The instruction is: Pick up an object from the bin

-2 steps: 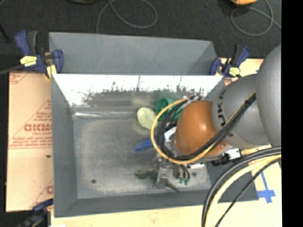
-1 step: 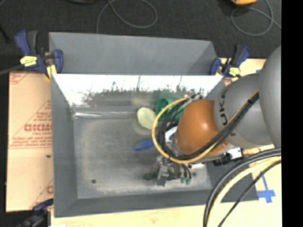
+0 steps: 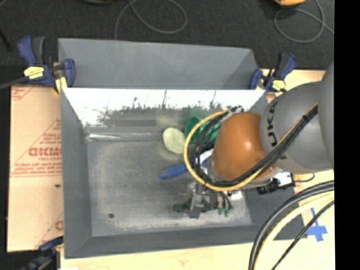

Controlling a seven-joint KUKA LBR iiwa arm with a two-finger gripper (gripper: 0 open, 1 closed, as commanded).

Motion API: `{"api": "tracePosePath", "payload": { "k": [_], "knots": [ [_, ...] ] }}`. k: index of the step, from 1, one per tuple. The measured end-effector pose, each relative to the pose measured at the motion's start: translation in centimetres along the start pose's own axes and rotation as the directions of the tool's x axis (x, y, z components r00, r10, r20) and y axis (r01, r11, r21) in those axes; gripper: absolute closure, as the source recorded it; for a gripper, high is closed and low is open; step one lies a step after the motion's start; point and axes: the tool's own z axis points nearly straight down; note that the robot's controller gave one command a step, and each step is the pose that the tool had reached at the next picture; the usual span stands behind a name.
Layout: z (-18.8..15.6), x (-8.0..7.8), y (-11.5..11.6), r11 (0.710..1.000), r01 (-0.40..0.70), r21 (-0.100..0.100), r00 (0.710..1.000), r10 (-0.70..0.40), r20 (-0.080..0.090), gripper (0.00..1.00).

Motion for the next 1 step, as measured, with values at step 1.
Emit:
{"api": "tracePosePath", "payload": {
  "k": [1],
  "knots": [
    [-1.41,-0.26,0.04,1.000,-0.001,-0.002,1.000,0.001,0.011,1.00]
  ]
}}
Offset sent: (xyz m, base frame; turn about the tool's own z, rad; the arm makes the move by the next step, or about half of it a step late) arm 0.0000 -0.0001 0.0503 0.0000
